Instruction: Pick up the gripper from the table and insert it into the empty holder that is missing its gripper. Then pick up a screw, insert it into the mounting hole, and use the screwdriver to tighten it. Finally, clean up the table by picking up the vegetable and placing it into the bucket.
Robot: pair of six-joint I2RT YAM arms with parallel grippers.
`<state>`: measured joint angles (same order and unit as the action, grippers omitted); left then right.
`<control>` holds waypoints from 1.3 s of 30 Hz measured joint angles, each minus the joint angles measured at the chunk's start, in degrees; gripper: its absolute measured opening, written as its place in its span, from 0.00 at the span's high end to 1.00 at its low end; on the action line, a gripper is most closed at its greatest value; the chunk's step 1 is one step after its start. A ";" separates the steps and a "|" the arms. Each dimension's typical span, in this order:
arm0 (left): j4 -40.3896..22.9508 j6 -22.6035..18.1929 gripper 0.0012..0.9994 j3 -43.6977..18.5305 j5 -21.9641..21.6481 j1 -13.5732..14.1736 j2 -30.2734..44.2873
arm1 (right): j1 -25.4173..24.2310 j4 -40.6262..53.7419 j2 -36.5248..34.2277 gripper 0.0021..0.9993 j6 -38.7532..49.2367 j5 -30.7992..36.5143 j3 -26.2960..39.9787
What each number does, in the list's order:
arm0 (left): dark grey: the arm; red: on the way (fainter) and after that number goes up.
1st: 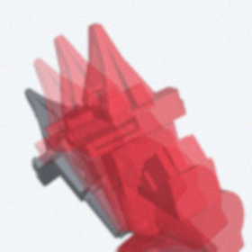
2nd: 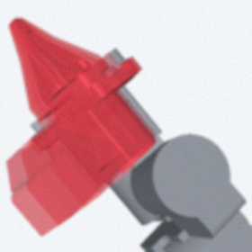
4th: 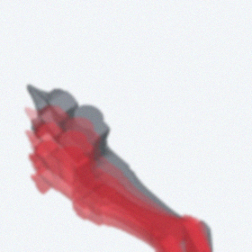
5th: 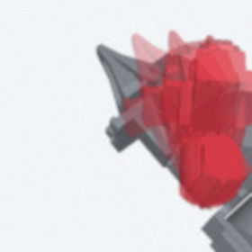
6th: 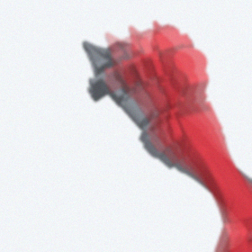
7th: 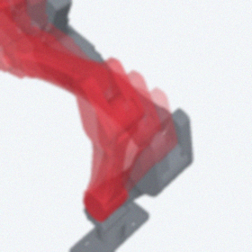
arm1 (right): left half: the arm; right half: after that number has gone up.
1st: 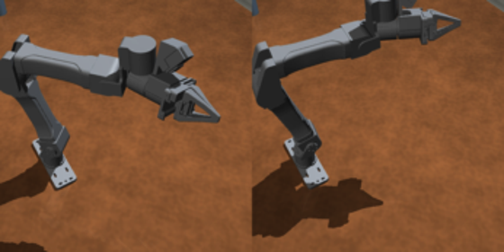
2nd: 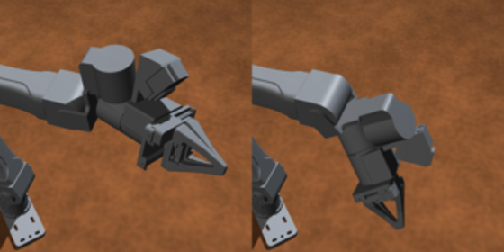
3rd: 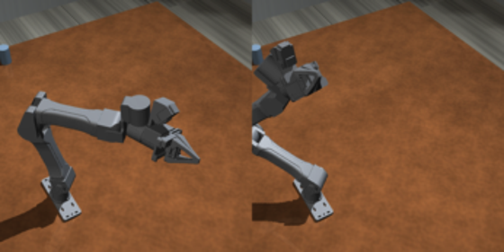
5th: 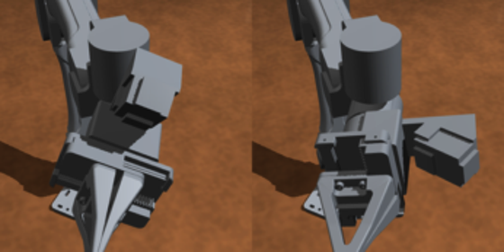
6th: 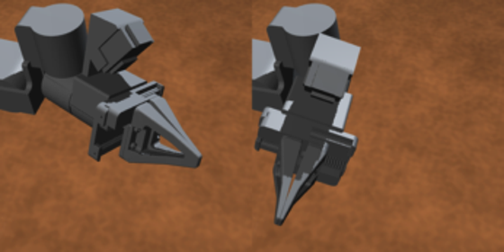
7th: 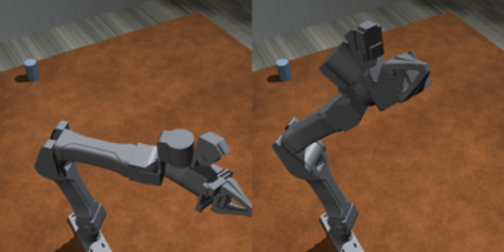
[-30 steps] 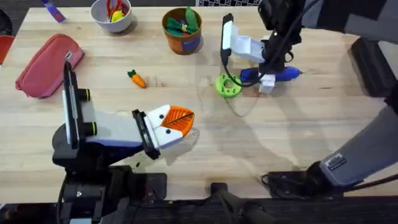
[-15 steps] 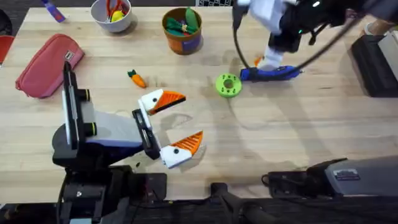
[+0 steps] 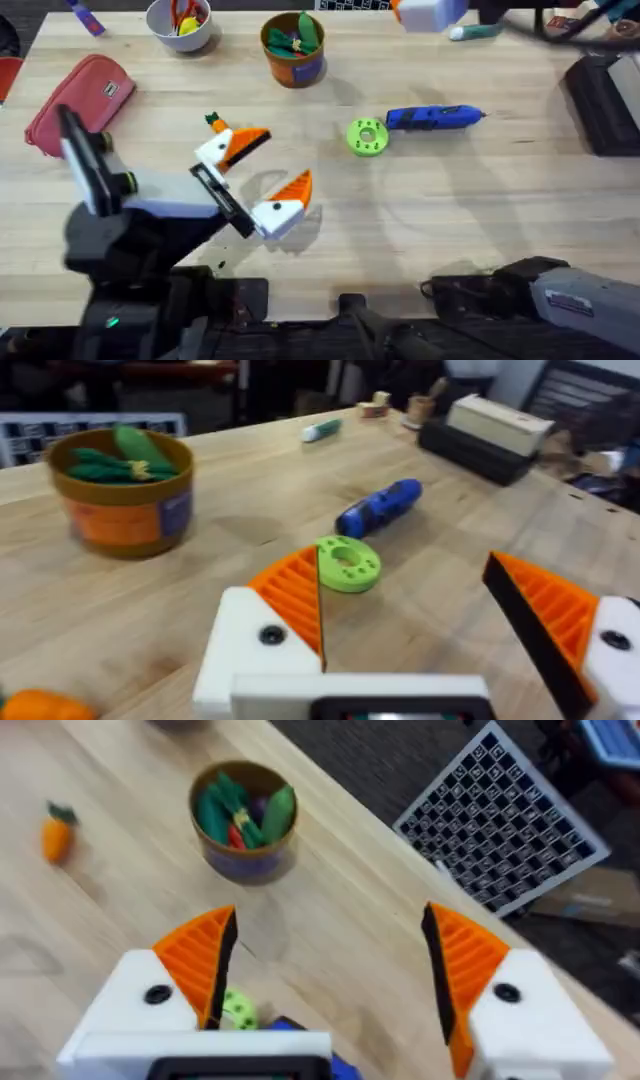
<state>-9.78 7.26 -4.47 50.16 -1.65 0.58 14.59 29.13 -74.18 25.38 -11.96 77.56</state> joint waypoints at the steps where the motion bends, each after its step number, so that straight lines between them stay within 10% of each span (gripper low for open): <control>1: -3.38 -0.82 0.01 -2.30 -1.82 0.00 0.59 | 0.00 0.21 0.96 0.01 -3.24 -0.14 0.00; 15: -38.66 -14.64 0.01 -43.64 -25.03 -0.17 34.25 | -0.02 20.19 9.51 0.01 -20.63 0.41 0.00; 23: -42.70 -14.77 0.01 -48.07 -29.05 -0.21 46.14 | -1.47 23.27 15.17 0.01 -23.51 3.29 -5.03; 39: -59.55 11.39 0.01 -69.23 -52.39 -0.26 76.54 | -2.08 23.56 15.01 0.01 -25.00 3.80 -11.52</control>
<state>-69.33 18.65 -73.70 -2.23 -1.91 77.12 12.51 52.69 -59.17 0.38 -8.16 66.04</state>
